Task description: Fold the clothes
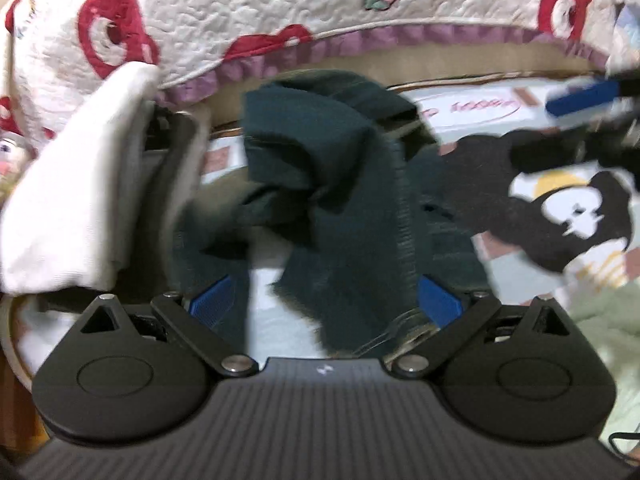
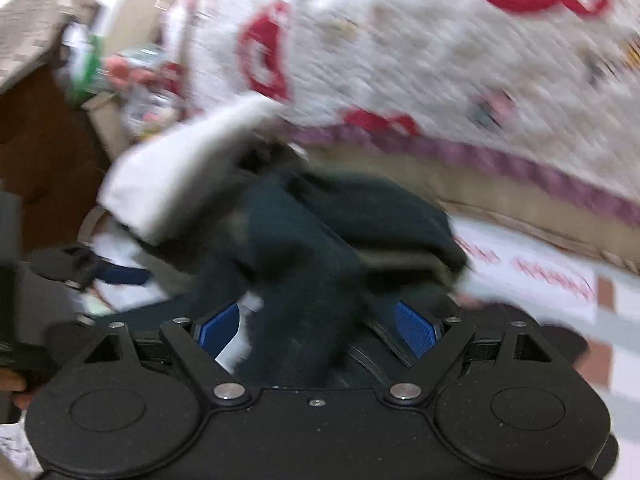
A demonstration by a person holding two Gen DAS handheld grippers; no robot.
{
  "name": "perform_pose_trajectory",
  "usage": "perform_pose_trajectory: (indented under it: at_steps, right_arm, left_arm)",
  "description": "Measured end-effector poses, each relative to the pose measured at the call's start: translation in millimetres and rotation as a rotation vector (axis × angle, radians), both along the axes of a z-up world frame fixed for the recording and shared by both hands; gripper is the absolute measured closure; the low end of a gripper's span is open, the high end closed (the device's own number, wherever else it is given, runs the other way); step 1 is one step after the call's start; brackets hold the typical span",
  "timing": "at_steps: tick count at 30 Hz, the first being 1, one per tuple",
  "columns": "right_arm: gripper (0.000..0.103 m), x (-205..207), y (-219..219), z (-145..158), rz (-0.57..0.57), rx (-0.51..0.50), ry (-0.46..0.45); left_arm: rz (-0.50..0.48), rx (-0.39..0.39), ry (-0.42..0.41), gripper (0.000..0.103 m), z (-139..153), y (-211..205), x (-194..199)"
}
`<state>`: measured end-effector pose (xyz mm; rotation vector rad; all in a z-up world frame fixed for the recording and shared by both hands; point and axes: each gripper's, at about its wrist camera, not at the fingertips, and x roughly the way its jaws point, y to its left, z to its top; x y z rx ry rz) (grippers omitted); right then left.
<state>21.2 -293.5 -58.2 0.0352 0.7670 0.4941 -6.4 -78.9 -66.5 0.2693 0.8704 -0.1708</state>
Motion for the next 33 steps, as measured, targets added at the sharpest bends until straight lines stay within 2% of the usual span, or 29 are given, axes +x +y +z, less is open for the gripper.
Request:
perform_pose_trajectory:
  at_steps: [1,2,3,4,5,7,9,12,16,17,20,23,25,27,28,29,31,33]
  right_arm:
    - [0.026,2,-8,-9,-0.009,-0.010,0.008]
    - [0.041,4,-16,-19,-0.018,-0.020,0.015]
    - [0.047,7,-23,-27,-0.041,-0.024,0.029]
    - [0.058,9,-31,-35,-0.061,-0.008,0.046]
    - [0.072,10,-40,-44,-0.081,0.009,0.063]
    - [0.083,14,-56,-63,-0.117,0.104,0.111]
    - [0.088,13,-63,-82,-0.128,0.189,0.143]
    - [0.088,13,-58,-118,-0.128,0.231,0.224]
    - [0.083,12,-47,-166,-0.126,0.267,0.356]
    - [0.080,11,-46,-171,-0.117,0.273,0.374]
    - [0.071,10,-39,-179,-0.092,0.281,0.410]
    - [0.065,9,-34,-179,-0.068,0.284,0.404]
    - [0.061,9,-31,-179,-0.048,0.295,0.393]
    - [0.053,7,-25,-178,-0.026,0.294,0.377]
    - [0.043,6,-21,-178,-0.015,0.287,0.370]
    - [0.040,7,-18,-179,-0.004,0.260,0.364]
    - [0.040,6,-14,-181,-0.017,0.212,0.343]
    - [0.039,6,-16,-182,-0.024,0.225,0.335]
  left_arm:
    - [-0.002,-0.030,-0.008,0.006,-4,-2,2]
    - [0.001,-0.048,-0.015,0.007,-9,-5,5]
    - [0.002,-0.058,-0.020,0.009,-14,-7,8]
    - [0.002,-0.054,-0.018,0.012,-20,-10,12]
    - [0.005,-0.046,-0.012,0.019,-26,-12,14]
    - [-0.001,-0.071,0.023,0.025,-36,-14,19]
    - [-0.007,-0.123,0.077,0.033,-47,-13,21]
    - [0.007,-0.165,0.132,0.037,-63,-12,23]
    - [-0.001,-0.144,0.099,0.034,-75,-14,20]
    - [-0.018,-0.149,0.096,0.031,-76,-12,21]
    - [0.008,-0.164,0.086,0.031,-80,1,29]
    - [0.009,-0.181,0.100,0.029,-83,7,31]
    - [-0.015,-0.233,0.134,0.027,-87,8,33]
    - [-0.046,-0.301,0.178,0.018,-92,8,35]
    - [-0.061,-0.335,0.200,0.016,-94,8,37]
    - [-0.063,-0.354,0.221,0.013,-97,7,39]
    - [-0.024,-0.330,0.244,0.013,-102,3,49]
    - [0.013,-0.245,0.202,0.013,-104,-2,57]
